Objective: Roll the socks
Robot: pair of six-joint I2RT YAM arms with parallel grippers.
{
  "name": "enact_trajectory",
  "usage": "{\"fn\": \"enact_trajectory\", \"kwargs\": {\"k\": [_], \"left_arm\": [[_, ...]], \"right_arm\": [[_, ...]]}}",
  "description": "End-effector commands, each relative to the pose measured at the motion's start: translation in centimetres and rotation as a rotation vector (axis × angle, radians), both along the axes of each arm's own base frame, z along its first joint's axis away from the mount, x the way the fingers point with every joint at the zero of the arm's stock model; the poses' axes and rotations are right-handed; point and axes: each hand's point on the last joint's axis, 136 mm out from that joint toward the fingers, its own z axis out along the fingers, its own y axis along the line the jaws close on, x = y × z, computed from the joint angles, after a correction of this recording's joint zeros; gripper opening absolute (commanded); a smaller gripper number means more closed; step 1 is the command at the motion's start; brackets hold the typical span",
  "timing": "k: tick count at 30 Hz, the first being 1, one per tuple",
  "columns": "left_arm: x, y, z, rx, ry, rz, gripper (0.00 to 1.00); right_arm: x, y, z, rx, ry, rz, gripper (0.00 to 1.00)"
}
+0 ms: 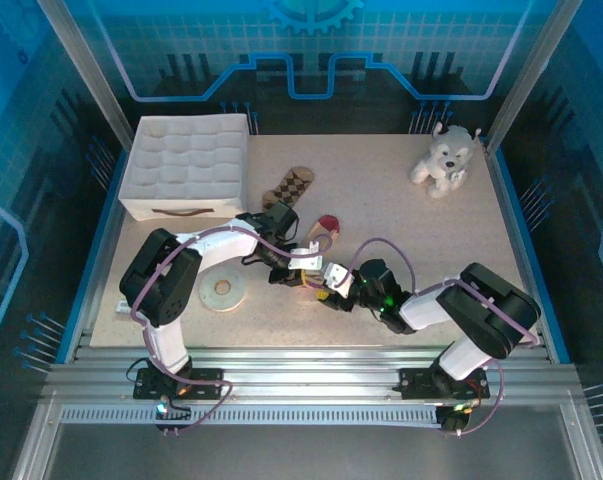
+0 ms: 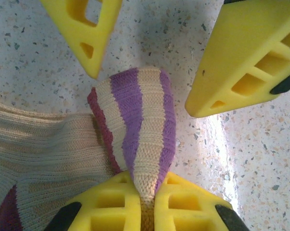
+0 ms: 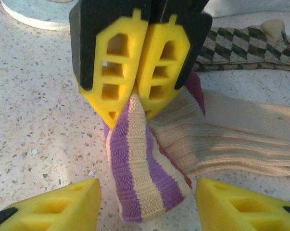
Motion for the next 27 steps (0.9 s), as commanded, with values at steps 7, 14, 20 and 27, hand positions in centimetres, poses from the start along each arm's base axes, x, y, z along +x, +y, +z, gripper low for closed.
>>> {"fn": "enact_trajectory", "kwargs": {"k": [7,14,20,27], "left_arm": [[-0.4,-0.4,2.5,-0.108,0.016,-0.030,0.00],[-0.3,-0.3,3.0,-0.130,0.020,-0.023,0.00],[-0.2,-0.3,2.9,-0.128,0.025,-0.020,0.00],[0.1,-0.4,3.1,-0.129,0.028,0.016,0.01]], "right_arm": [[-0.2,1.0,-0.1,0.013,-0.027,0.044,0.52],[-0.5,1.9,0.7,0.030,-0.043,0.070,0.43],[-0.9,2.4,1.2,0.026,-0.059,0.085,0.15],[-1.2,2.3,1.8,0.025,-0.021,0.082,0.00]]}}
